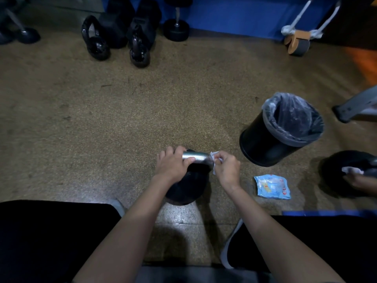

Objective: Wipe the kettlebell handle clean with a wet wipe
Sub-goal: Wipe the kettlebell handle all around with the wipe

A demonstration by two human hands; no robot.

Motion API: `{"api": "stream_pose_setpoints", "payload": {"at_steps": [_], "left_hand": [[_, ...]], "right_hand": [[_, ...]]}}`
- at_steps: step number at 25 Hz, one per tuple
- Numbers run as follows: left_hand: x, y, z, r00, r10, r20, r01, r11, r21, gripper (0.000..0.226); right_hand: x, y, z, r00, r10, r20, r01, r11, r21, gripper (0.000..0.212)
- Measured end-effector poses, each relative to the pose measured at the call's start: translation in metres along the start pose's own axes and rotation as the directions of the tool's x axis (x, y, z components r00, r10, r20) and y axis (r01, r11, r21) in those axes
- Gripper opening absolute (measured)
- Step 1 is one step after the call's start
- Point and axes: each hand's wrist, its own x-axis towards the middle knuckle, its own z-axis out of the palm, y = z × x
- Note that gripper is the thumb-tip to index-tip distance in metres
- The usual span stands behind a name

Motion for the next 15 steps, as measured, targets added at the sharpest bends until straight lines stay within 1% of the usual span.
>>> {"api": "stream_pose_setpoints", "payload": {"at_steps": [5, 8, 12, 15], "left_hand": [[0.0004, 0.0000, 0.0009, 1.000, -0.003, -0.004, 0.003, 1.000, 0.012, 0.051], [0.0009, -0.0001, 0.0007, 1.000, -0.007, 0.003, 0.007, 1.000, 0.009, 0.051], [0.0005, 0.0006, 0.0000, 1.000, -0.013, 0.008, 0.013, 1.000, 0.013, 0.051], [0.0008, 0.0007, 0.0001, 1.000, -0.011, 0.007, 0.011, 1.000, 0.005, 0.051]], "right_hand": [[0.0049, 0.0001, 0.0018, 1.000, 0.006, 0.010, -0.006, 1.000, -0.014, 0.020], [-0.0005, 0.0025, 0.0048, 1.000, -0.013, -0.006, 0.013, 1.000, 0.009, 0.020], [0.0036, 0.0037, 0.0039, 1.000, 0.019, -0.012, -0.019, 0.999, 0.026, 0.020], [-0.0015, 0.0032, 0.0064, 0.999, 0.007, -0.038, -0.006, 1.000, 0.017, 0.021]]}}
